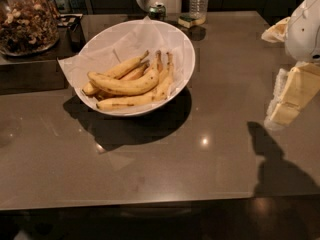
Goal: Pick banana from white bowl
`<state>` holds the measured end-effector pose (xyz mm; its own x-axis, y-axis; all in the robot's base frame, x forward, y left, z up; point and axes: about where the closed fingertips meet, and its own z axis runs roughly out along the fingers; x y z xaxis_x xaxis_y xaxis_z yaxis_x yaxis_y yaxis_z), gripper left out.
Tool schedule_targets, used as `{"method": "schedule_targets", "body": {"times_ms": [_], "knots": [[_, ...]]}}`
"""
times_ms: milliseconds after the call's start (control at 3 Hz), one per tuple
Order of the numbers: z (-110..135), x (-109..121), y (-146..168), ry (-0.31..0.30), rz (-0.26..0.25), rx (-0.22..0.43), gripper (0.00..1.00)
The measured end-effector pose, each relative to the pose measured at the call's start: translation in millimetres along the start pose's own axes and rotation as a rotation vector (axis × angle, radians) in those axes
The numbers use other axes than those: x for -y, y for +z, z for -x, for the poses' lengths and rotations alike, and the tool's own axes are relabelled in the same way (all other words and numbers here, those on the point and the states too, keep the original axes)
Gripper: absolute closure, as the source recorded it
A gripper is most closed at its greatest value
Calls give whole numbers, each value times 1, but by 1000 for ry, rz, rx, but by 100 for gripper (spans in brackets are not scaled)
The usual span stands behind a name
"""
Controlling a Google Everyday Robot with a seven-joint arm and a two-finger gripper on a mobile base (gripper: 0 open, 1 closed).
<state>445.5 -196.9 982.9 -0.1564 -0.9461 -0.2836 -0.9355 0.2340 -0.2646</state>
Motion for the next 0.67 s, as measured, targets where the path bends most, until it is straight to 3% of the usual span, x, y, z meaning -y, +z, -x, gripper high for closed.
{"method": "schedule_targets", "body": {"times_ms": [667], "knots": [[77, 34, 6, -96, 21, 228, 0]]}}
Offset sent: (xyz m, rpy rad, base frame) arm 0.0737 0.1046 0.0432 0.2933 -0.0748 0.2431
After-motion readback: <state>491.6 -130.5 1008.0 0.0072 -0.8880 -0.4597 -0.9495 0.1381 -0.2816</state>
